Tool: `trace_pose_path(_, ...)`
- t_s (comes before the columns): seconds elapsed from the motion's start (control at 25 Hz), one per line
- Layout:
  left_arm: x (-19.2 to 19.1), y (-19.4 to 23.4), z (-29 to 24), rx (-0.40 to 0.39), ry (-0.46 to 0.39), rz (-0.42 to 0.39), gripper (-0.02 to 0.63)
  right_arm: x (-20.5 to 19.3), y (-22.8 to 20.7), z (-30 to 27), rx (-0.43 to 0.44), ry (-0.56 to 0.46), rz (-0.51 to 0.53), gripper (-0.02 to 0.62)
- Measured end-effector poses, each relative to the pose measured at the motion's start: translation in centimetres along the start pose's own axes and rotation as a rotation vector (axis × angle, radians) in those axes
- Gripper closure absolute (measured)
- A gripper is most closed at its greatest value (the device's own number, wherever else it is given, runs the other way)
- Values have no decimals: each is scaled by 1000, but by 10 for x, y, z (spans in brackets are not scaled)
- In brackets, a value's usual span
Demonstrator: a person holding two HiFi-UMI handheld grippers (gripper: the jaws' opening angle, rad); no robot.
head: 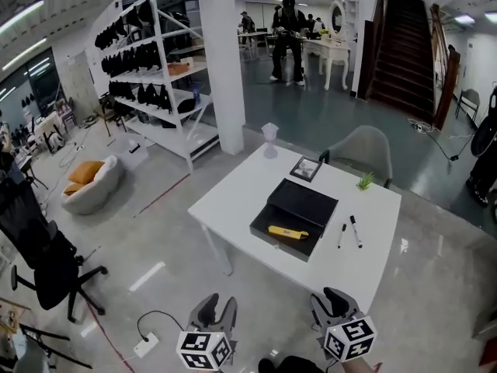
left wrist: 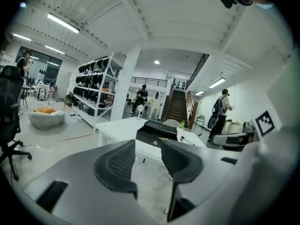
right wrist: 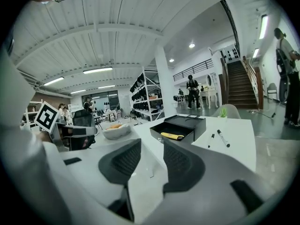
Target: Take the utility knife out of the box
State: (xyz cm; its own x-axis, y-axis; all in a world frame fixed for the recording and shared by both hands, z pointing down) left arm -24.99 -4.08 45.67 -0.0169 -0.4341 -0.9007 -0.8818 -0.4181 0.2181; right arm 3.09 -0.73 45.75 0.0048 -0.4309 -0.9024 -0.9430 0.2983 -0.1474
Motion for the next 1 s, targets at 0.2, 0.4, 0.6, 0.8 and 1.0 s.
trace_pose_path(0.2,13,12,-34,-36,13,-19,451,5,-16,-20,-46,3,-33,462)
trace_pose_path(0.4,27,22,-62,-59,20,-32,451,16,-32,-40,-73,-3,-47,460)
trace_pose_path(0.6,46,31,-96,-56,16,-45,449,33,-50,-67,-78,-21,-56,460)
trace_pose_path(0.8,63,30,-126,-56,25,-64,448,43,-72,-85,-78,-19,-76,459)
trace_pose_path(1.0,76,28,-154,-61,31,-83,448,47,-90,-99,-79,-13,-91,459)
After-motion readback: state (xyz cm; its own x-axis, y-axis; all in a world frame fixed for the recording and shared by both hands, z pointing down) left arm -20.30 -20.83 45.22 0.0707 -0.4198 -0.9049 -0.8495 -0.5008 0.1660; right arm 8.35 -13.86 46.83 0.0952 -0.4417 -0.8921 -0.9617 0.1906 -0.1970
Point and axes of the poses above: the fingertips, and each gripper's own axes: z backward along the fingers, y to its left, x out of its top, the point moved 7 cm from there along z, backward along the fingers, and after that the axes turned 5 degrees about y, right-handed, at the moved point
